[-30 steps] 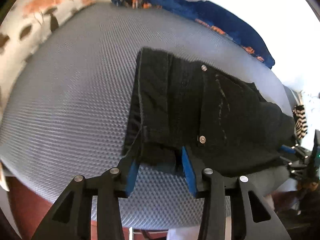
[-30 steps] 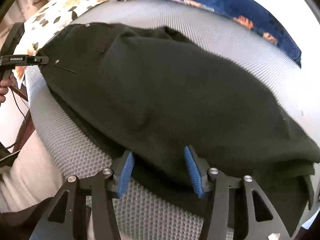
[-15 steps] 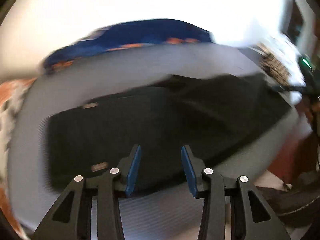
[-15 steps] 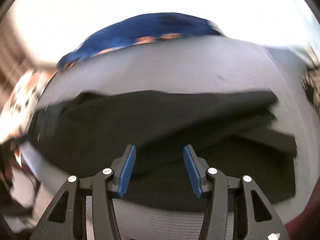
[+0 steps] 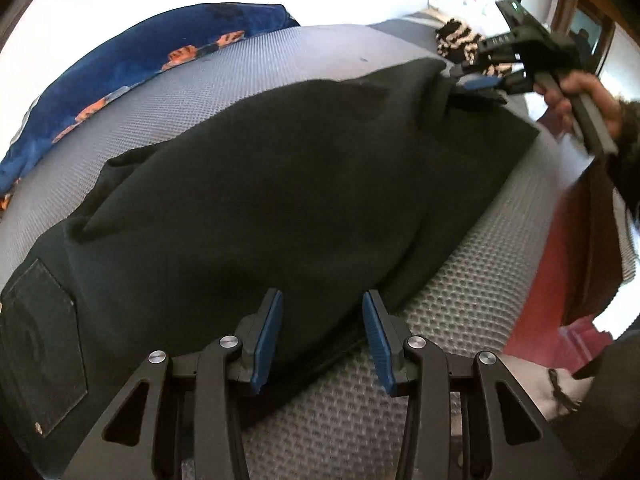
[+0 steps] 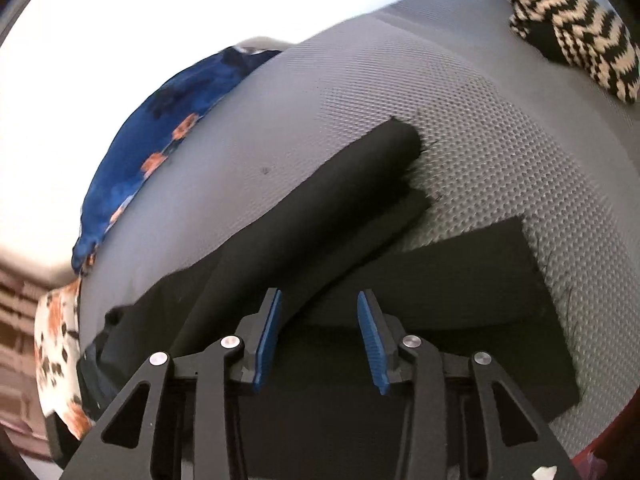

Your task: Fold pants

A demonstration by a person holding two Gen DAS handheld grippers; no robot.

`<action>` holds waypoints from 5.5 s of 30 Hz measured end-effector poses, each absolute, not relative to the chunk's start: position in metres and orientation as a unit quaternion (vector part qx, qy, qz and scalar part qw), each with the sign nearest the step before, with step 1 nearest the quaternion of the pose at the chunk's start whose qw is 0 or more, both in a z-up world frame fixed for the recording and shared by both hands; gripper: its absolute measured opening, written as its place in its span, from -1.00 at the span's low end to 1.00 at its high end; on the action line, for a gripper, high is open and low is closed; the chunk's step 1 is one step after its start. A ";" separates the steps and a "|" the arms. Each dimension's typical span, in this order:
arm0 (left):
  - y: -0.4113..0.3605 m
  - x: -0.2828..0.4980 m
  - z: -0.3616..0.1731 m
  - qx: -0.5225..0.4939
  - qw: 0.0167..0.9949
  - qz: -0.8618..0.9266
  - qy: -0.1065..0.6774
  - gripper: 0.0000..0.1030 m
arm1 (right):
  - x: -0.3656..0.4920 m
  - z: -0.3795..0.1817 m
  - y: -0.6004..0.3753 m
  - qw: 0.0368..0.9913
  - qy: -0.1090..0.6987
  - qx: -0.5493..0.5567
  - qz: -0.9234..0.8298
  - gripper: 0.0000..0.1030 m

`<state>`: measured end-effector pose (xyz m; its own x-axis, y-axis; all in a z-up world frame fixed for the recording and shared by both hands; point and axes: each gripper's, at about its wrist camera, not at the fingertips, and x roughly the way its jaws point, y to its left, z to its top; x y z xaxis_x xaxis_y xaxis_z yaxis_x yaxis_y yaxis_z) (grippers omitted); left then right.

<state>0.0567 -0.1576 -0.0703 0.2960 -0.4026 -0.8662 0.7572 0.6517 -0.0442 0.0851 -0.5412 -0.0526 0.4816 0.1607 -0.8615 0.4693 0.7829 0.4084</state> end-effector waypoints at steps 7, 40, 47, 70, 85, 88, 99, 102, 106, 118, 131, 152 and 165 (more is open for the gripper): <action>-0.171 0.044 -0.074 0.225 0.786 -0.372 0.440 -0.57 | 0.104 -0.078 -0.579 0.786 0.491 0.353 -0.130 -0.52; -0.155 0.065 -0.039 0.163 0.821 -0.347 0.423 -0.92 | 0.177 0.126 -0.513 0.871 0.381 0.311 -0.001 -0.91; -0.157 0.063 -0.043 0.165 0.813 -0.366 0.422 -0.92 | 0.141 0.126 -0.526 0.871 0.373 0.318 -0.029 -0.91; -0.164 0.045 -0.060 0.200 0.774 -0.411 0.438 -0.92 | -0.042 -0.020 -0.577 0.782 0.415 0.401 -0.237 -0.94; -0.158 0.045 -0.058 0.180 0.765 -0.424 0.450 -0.83 | -0.059 -0.056 -0.586 0.729 0.448 0.423 -0.298 -0.24; -0.144 0.057 -0.044 0.132 0.773 -0.422 0.455 -0.61 | -0.066 -0.041 -0.588 0.735 0.436 0.409 -0.320 -0.17; -0.040 0.123 -0.032 0.020 0.865 -0.225 0.448 -0.34 | 0.070 0.021 -0.495 0.836 0.473 0.262 -0.089 -0.17; -0.012 0.130 -0.039 0.001 0.873 -0.172 0.456 -0.34 | 0.138 0.019 -0.433 0.831 0.501 0.239 0.038 -0.17; 0.021 0.131 -0.052 -0.012 0.873 -0.128 0.470 -0.34 | 0.213 0.005 -0.344 0.808 0.535 0.189 0.160 -0.17; 0.081 0.117 -0.076 -0.077 0.870 -0.125 0.471 -0.34 | 0.315 -0.079 -0.192 0.698 0.633 0.093 0.322 -0.16; 0.085 0.111 -0.080 -0.071 0.873 -0.150 0.458 -0.34 | 0.326 -0.089 -0.170 0.743 0.610 0.029 0.272 -0.85; -0.001 0.147 -0.055 -0.019 0.866 -0.196 0.459 -0.25 | 0.314 -0.097 -0.243 0.690 0.648 0.085 0.310 -0.41; 0.000 0.151 -0.075 -0.036 0.861 -0.178 0.476 -0.25 | 0.325 -0.106 -0.225 0.672 0.622 0.107 0.387 -0.55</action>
